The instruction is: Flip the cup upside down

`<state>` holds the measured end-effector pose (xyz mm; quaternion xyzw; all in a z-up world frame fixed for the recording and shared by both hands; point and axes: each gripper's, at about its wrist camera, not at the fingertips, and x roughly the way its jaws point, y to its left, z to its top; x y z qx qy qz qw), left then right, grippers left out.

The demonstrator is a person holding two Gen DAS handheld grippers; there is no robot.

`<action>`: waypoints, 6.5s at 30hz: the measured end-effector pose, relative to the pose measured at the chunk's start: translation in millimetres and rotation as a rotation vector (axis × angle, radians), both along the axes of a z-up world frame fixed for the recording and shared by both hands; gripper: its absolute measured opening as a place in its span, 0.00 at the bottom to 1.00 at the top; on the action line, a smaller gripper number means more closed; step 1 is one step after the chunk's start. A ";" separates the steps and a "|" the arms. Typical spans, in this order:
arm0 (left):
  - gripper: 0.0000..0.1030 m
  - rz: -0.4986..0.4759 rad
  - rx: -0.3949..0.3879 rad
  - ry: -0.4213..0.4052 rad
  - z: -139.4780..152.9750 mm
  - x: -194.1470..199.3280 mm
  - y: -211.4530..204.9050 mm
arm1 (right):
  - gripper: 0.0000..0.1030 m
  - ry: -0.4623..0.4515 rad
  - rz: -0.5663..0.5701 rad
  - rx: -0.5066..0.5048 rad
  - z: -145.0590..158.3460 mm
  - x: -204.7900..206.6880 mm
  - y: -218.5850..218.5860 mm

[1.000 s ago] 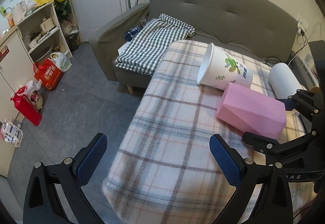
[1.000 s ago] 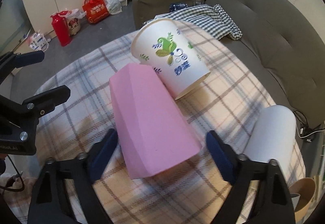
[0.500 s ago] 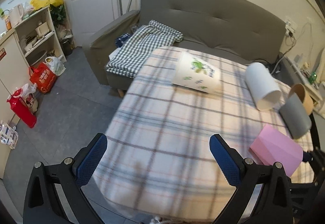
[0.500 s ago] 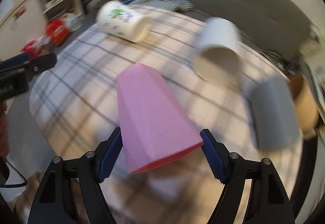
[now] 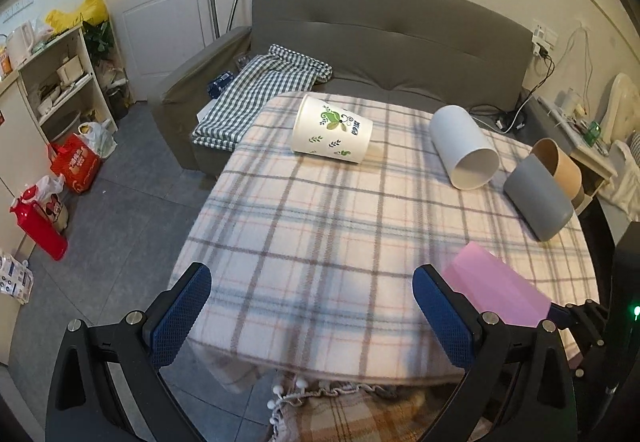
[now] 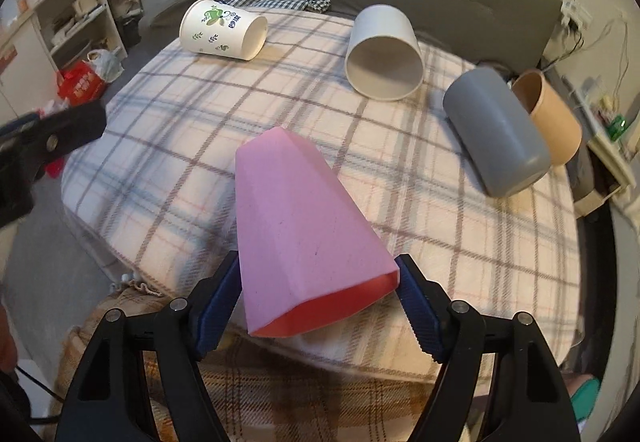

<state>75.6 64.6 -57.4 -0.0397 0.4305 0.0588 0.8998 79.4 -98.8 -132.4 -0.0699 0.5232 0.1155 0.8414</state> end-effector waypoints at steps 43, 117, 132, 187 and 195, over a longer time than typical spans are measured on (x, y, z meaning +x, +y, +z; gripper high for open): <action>0.98 -0.024 -0.203 0.467 -57.3 93.3 -112.7 | 0.86 -0.107 -0.165 0.108 31.8 39.5 -150.8; 0.67 -0.245 0.004 0.142 -3.1 107.3 -153.3 | 0.86 -0.135 -0.205 0.122 38.7 21.0 -150.0; 0.73 -0.266 0.003 -0.130 92.6 57.0 -150.3 | 0.86 -0.258 -0.209 0.124 90.9 -9.7 -150.7; 0.99 -0.130 0.019 -0.403 65.3 -103.4 -67.6 | 1.00 -0.546 -0.213 0.169 124.8 -110.2 -115.6; 0.99 -0.095 0.003 -0.409 64.9 -103.9 -63.0 | 1.00 -0.542 -0.202 0.147 123.2 -107.9 -111.6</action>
